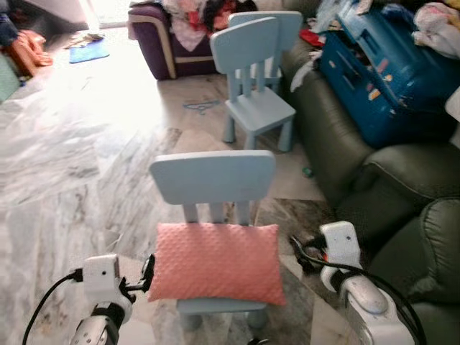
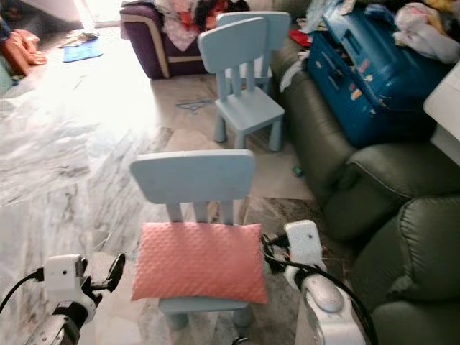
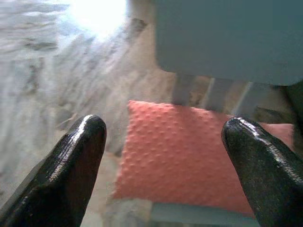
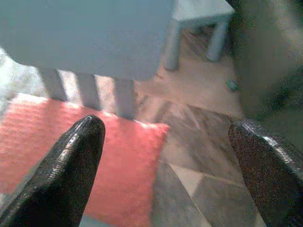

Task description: Move the pillow to the sofa

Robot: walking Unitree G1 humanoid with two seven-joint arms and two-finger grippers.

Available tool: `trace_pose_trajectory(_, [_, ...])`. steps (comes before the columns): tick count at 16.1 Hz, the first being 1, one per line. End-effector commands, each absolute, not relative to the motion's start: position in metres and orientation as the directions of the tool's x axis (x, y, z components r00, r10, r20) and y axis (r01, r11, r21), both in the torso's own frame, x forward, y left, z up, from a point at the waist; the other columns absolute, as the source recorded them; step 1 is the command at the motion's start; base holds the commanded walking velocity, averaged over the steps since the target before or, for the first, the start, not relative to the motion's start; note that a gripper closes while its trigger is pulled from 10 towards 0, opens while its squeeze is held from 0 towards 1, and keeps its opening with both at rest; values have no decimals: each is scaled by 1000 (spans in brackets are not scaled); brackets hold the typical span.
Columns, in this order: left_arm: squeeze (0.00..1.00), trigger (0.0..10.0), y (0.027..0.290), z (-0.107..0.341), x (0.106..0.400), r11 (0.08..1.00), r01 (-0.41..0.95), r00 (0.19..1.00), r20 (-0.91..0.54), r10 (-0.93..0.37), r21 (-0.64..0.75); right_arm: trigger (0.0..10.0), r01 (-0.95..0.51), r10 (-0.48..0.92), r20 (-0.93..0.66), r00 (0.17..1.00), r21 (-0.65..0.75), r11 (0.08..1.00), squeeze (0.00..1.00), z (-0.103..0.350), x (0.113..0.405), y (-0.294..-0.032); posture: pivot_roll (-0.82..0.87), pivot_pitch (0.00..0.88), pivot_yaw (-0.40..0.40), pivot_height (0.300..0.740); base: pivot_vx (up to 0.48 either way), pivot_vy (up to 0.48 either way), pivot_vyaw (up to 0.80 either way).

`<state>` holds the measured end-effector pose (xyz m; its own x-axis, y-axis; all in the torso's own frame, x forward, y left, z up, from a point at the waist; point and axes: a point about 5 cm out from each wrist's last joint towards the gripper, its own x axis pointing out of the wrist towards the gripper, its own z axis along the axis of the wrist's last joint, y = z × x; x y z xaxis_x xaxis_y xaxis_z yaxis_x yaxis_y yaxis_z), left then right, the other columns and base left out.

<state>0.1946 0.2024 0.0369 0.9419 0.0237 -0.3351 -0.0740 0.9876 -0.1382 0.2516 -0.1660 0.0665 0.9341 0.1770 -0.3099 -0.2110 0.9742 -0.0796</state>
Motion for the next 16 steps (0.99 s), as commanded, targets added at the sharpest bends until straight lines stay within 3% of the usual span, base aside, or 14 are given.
trace_pose_trajectory(1, [0, 10000, 207, 33, 190, 989, -98, 934, -352, 52, -113, 10000, -227, 197, -291, 936, -73, 971, 0, 70, 253, -162, -133, 140, 65, 740, 0, 0, 0])
trace_pose_trajectory(9, [0, 10000, 212, 54, 197, 990, -99, 967, -246, 71, -102, 10000, -256, 233, -234, 944, -73, 964, 0, 79, 267, -152, -122, 93, 58, 740, 0, 0, 0])
trace_pose_trajectory(11, [0, 10000, 217, 54, 195, 988, -144, 962, -243, 124, -64, 10000, -253, 232, -221, 947, -69, 965, 0, 81, 269, -153, -120, 81, 58, 740, 0, 0, 0])
trace_pose_trajectory(16, [0, 10000, 213, 49, 178, 983, -141, 959, -265, 106, -115, 10000, -269, 251, -217, 943, -60, 961, 0, 79, 265, -155, -118, 70, 56, 740, 0, 0, 0])
